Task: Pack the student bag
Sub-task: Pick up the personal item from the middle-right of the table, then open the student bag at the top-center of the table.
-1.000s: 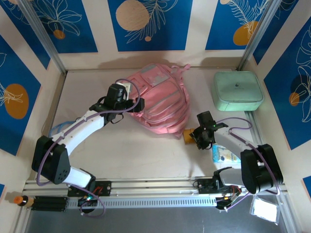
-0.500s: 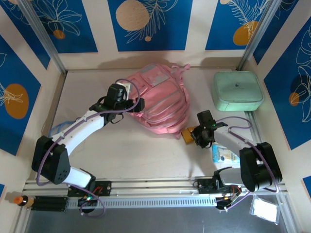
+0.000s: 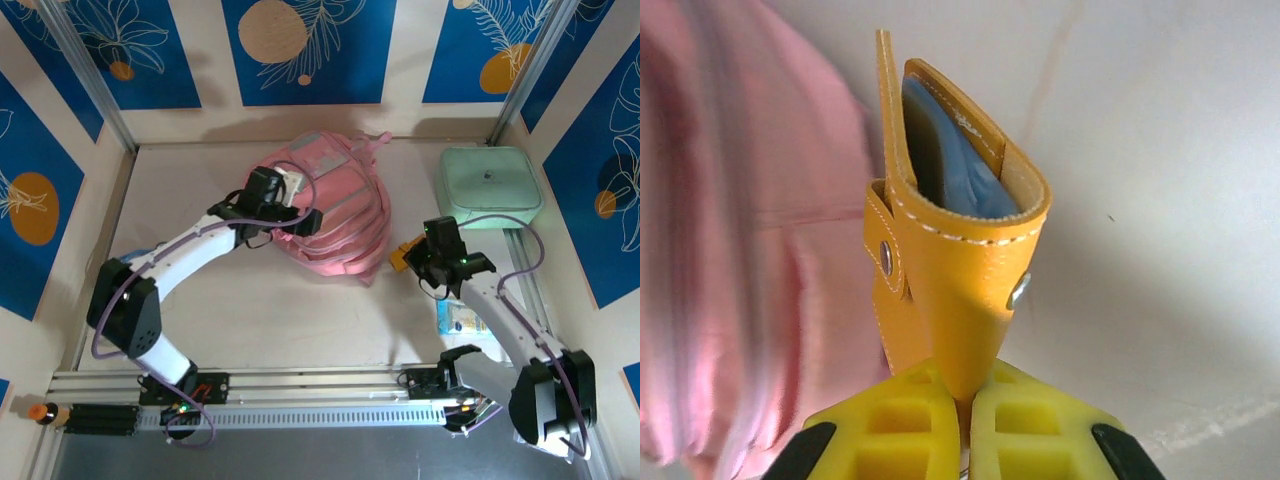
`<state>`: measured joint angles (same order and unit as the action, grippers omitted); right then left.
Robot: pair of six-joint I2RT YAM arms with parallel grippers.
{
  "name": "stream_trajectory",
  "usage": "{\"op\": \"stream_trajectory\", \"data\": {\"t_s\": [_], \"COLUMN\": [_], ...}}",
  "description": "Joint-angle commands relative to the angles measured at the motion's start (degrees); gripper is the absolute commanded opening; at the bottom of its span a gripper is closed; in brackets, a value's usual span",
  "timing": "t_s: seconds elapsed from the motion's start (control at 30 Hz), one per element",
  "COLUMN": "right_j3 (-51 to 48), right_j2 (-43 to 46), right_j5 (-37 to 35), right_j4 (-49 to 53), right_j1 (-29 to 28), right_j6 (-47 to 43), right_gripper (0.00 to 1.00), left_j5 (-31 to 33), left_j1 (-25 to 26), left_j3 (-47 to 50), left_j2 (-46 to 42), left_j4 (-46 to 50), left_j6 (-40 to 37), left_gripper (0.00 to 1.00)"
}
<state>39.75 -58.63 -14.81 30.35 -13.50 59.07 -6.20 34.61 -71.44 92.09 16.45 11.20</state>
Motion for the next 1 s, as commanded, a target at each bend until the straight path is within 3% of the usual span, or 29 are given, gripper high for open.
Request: {"op": "stream_trajectory", "data": {"t_s": [0.0,0.23,0.5,0.63,0.8,0.97], "right_j3": [2.0,3.1,2.3,2.1,2.3,2.6], "right_j2": [3.2,4.0,4.0,3.9,3.9,4.0], "right_j5": [2.1,7.1,9.0,9.9,10.3,11.5], "right_j4": [-1.2,-2.9,-4.6,-5.4,-5.6,-6.3], "right_j1": [1.3,3.1,4.0,4.1,4.2,4.4], "right_j6": [-6.9,-8.4,-7.6,-7.5,-7.6,-7.8], "right_gripper": [0.03,0.02,0.02,0.02,0.02,0.02], "left_j5": [0.2,9.5,13.0,16.5,14.8,8.9], "left_j1": [3.2,8.0,9.7,9.7,9.3,7.5], "left_j3": [-5.5,-19.8,-31.3,-34.6,-35.2,-34.4], "left_j2": [4.1,16.6,26.7,29.1,27.3,24.2], "left_j4": [4.4,14.5,22.3,24.8,24.6,23.5], "left_j6": [-7.6,-15.6,-16.2,-14.4,-12.4,-9.8], "left_gripper": [0.95,0.77,0.62,0.48,0.34,0.18]}}
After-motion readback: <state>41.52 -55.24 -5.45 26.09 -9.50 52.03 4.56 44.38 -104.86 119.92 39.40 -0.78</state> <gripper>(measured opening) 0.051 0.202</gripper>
